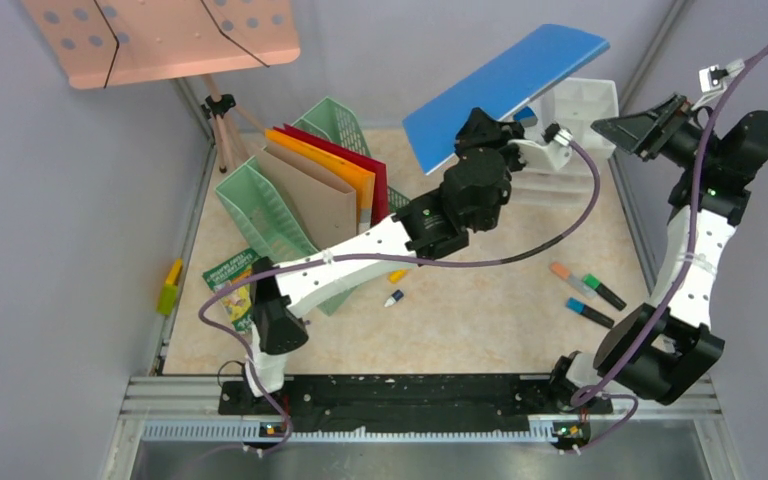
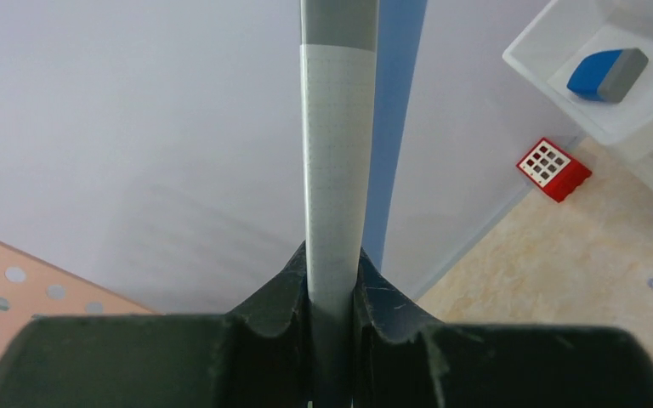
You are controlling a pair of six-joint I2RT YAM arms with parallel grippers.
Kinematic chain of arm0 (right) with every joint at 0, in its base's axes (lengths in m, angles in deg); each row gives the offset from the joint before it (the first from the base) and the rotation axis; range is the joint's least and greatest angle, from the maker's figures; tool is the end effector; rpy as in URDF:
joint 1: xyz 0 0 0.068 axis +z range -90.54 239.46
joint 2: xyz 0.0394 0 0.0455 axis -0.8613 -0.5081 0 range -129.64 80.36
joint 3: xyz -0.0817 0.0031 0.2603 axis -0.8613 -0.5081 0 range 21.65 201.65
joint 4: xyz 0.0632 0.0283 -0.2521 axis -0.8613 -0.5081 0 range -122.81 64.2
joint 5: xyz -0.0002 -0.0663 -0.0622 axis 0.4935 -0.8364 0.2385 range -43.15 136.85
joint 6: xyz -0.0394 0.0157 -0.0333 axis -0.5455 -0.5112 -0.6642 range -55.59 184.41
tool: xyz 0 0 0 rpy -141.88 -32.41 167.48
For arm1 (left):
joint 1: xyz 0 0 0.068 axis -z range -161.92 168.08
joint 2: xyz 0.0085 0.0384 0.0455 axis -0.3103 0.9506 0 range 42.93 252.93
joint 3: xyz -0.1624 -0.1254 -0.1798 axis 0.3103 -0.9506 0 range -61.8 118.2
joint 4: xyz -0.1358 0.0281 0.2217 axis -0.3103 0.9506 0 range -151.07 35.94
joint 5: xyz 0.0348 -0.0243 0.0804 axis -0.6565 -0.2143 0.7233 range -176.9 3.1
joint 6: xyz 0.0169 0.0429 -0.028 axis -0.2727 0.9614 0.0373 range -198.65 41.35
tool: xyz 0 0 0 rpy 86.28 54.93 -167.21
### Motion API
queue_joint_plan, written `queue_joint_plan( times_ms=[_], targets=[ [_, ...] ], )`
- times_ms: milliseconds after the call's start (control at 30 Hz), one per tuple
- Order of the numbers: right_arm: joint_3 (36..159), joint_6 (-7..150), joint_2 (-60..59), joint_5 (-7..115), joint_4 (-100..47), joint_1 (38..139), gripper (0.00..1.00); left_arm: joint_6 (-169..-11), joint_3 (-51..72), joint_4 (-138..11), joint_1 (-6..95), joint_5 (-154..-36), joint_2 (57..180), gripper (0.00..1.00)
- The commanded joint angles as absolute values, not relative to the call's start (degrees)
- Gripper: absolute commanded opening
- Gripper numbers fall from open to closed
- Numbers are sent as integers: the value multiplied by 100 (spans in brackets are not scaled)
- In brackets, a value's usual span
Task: Organize the desk
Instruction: Pick up the folder from the center of the board, then place the folder in the storage box.
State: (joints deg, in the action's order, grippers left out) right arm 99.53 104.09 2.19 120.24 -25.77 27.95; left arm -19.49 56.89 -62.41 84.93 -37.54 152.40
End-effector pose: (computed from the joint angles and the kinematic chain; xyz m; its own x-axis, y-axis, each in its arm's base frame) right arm 0.2697 -0.1252 0.4303 -0.4292 0.4771 -0.7669 -0.5113 0.5716 0.6418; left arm 0.1961 -0.3900 0.4787 0.2993 0.7222 -0.6236 0.0948 0.6278 0.7726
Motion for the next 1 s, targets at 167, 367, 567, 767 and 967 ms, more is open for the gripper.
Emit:
queue_joint_plan(
  times_ms=[167,367,567,767,967],
  targets=[
    [9829,13203,874,11681,859,3098,83,-447,6025,-7968,8505,-3340,15946,0],
    [9596,13482,899,11413,682,3214,84,38,6001,-8509,8560,-3277,16245,0],
    [9498,12712,944,11076,-523,3422,84,567,5659,-9198,8659,-3243,16282,0],
    [9513,12634,878,11025,-712,3588,84,924,5248,-9783,8787,-3241,16297,0],
    [9529,12294,819,10884,-1320,3904,82,1459,5070,-10327,8883,-3266,16490,0]
  ],
)
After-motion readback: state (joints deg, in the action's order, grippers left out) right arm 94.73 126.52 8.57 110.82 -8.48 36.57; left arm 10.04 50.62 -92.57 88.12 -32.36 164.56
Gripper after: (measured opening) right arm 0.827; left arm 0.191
